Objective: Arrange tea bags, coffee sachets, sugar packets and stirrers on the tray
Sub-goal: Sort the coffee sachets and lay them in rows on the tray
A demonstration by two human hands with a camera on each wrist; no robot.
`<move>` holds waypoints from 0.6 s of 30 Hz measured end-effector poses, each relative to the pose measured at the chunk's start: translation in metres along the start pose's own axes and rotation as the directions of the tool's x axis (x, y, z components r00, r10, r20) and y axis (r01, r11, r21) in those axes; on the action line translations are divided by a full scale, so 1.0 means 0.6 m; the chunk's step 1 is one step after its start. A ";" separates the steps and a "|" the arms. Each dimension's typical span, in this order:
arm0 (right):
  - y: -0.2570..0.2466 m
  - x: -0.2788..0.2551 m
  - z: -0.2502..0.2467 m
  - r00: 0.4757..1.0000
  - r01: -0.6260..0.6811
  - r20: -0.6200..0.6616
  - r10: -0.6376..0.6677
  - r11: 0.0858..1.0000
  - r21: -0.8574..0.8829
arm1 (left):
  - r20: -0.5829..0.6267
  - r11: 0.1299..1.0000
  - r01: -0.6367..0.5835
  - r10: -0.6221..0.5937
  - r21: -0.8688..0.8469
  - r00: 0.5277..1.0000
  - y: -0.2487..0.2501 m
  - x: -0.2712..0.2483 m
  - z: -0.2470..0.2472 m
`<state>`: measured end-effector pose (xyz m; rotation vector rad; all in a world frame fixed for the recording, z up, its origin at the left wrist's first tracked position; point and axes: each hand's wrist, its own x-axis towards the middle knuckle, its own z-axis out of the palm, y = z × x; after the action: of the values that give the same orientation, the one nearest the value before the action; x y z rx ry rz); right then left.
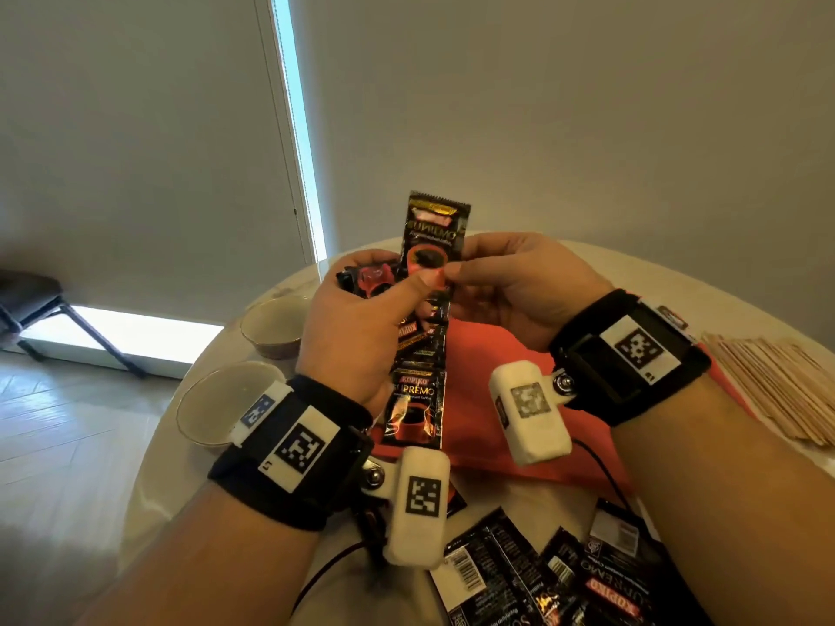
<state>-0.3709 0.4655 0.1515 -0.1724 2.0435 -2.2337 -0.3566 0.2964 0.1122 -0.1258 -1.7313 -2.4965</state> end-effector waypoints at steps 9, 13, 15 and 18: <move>0.060 0.103 -0.118 0.833 -0.257 -0.524 0.179 0.963 -0.079 | -0.091 0.987 0.097 -0.109 -0.129 0.990 0.000 0.005 0.008; 0.075 0.122 -0.124 0.810 -0.435 -0.520 0.271 0.873 -0.222 | -0.114 0.986 0.093 -0.109 -0.141 0.987 0.004 0.007 0.006; 0.081 0.133 -0.121 0.819 -0.456 -0.489 0.300 0.857 -0.238 | -0.117 0.983 0.095 -0.114 -0.155 0.987 0.006 0.007 0.004; 0.087 0.148 -0.115 0.830 -0.441 -0.467 0.305 0.872 -0.214 | -0.108 0.983 0.096 -0.113 -0.154 0.988 0.009 0.006 0.004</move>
<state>-0.4691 0.5147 0.0943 0.6990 2.3669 -1.7994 -0.3597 0.2965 0.1182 0.1005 -1.5451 -2.6478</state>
